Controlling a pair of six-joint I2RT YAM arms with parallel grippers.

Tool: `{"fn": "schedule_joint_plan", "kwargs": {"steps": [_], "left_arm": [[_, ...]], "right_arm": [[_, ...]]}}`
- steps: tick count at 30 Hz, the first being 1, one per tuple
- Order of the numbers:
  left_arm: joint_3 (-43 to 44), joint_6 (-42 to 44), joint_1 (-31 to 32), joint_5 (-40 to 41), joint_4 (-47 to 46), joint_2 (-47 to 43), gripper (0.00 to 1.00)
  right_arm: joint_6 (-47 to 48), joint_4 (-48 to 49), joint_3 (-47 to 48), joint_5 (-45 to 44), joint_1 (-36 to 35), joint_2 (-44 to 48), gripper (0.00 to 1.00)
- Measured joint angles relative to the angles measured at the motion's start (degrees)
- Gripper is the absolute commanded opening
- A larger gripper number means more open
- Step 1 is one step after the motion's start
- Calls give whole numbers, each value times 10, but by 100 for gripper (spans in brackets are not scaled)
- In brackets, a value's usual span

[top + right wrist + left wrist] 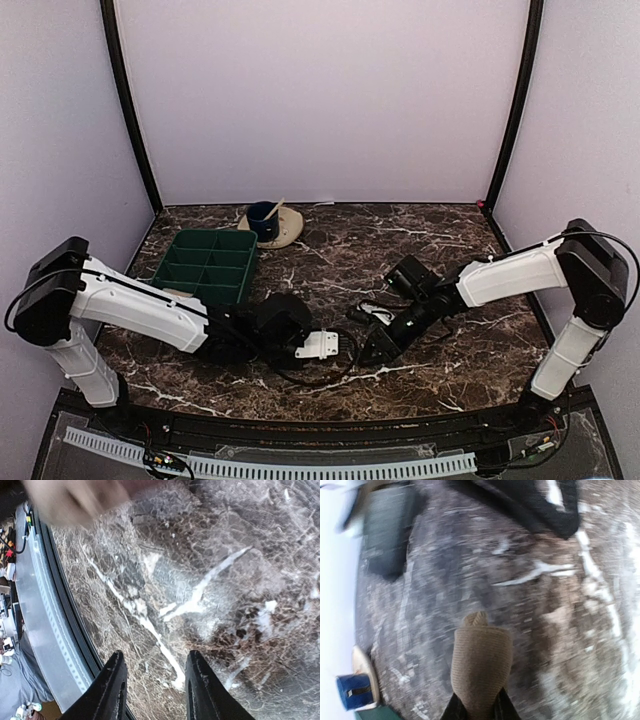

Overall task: Roll the socks
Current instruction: Pick up the sock from the center of the board, then move the storage box to the center of the board.

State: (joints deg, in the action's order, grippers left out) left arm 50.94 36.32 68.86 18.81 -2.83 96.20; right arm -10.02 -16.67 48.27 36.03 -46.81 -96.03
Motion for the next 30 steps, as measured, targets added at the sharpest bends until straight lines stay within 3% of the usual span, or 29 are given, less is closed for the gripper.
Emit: {"fn": "schedule_joint_plan", "kwargs": {"steps": [8,15,30], "left_arm": [[-2,26,-64,55,34,-103,0],[-14,42,-108,89,67,-160,0],[-31,62,-169,132,101,-234,0]], "right_arm": [[-15,12,9,-23,0,2,37],[-25,32,83,-49,1,-27,37],[-163,85,470,-108,-16,-293,39]]}}
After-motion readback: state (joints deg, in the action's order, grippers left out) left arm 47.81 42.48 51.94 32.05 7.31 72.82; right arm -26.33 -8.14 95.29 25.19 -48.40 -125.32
